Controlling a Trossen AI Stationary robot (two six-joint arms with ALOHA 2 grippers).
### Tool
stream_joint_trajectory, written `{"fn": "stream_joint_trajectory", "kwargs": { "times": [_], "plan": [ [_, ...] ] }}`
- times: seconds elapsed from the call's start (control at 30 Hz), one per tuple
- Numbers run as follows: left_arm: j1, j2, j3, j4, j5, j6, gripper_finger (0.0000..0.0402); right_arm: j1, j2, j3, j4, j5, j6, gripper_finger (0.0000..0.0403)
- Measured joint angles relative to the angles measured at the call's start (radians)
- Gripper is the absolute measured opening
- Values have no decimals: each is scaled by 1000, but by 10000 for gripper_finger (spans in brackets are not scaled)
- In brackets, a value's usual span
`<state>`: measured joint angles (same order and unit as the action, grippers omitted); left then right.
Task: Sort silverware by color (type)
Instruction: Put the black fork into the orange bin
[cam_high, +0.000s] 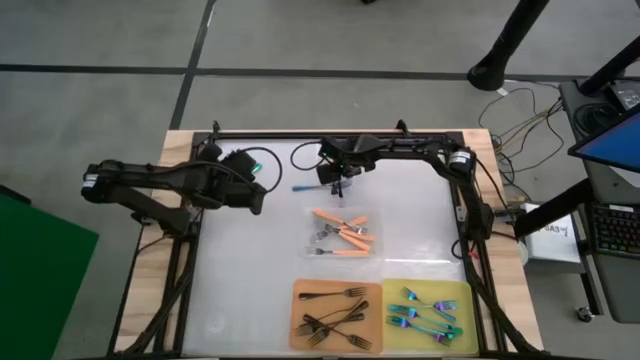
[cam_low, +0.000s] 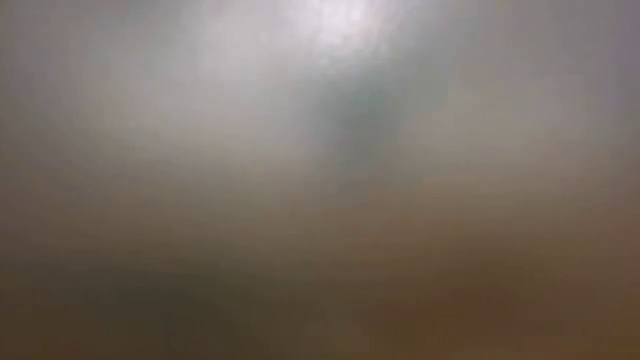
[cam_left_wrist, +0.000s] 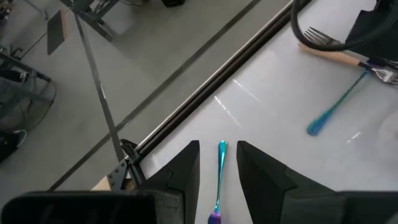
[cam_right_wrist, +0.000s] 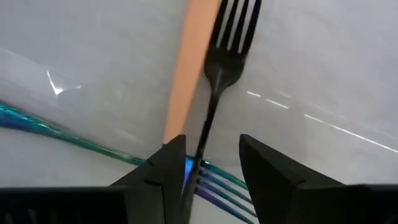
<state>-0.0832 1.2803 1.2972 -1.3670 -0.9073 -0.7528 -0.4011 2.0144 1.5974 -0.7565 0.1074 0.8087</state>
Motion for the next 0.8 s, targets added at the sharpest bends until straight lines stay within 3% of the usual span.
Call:
{"fn": "stream_joint_trajectory", "kwargs": {
  "times": [0.3, 0.8],
  "plan": [
    [32, -34, 0, 3, -6, 3, 89, -28, -2, 0, 9, -64, 2, 140],
    [33, -59, 0, 8, -24, 4, 89, -29, -2, 0, 10, -63, 63, 137]
  ]
}}
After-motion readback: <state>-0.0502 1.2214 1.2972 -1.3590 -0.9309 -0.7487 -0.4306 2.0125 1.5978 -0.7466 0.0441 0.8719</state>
